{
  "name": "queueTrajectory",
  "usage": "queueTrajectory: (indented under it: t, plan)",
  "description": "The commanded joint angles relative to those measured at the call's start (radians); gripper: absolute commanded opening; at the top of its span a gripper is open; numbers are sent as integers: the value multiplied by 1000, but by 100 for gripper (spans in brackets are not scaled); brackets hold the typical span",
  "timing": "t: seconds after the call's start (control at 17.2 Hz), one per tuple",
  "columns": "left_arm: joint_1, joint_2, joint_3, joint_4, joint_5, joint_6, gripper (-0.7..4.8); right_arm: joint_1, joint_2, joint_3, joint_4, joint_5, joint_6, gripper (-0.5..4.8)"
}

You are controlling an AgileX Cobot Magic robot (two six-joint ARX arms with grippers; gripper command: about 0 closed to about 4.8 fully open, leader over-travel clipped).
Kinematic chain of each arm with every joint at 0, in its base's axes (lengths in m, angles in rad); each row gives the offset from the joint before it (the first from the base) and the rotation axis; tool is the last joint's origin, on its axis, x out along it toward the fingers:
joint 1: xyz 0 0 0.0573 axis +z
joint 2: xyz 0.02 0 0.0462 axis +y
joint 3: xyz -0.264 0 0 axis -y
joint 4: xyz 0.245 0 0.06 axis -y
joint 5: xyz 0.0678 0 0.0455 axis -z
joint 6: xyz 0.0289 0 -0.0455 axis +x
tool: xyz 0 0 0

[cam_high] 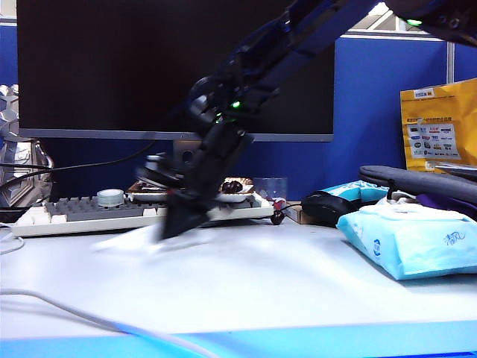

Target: Use the wet wipes on the table to wipe the cherry juice off the table, then put the wipes back on the table.

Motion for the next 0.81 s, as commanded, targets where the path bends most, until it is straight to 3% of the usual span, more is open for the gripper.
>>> queueTrajectory:
  t: [0.06, 0.29, 0.35, 0.46, 0.52, 0.64, 0.75, 0.81]
  plan:
    - [0, -3, 0, -13, 0, -3, -3, 36, 2, 1, -108, 98, 16, -6]
    - [0, -3, 0, -13, 1, -3, -3, 16, 2, 1, -129, 598, 76, -6]
    - [0, -3, 0, -13, 1, -3, -3, -6, 1, 1, -113, 647, 91, -6]
    - [0, -3, 0, -13, 1, -3, -3, -33, 1, 1, -72, 499, 88, -6]
    - [0, -3, 0, -13, 1, -3, -3, -42, 1, 1, -43, 304, 89, -6]
    - [0, -3, 0, -13, 1, -3, -3, -27, 2, 0, -50, 37, 89, -6]
    - [0, -3, 0, -13, 1, -3, -3, 17, 1, 1, -86, -50, 44, -6]
    - [0, -3, 0, -13, 1, -3, -3, 42, 1, 1, -94, -28, 10, -6]
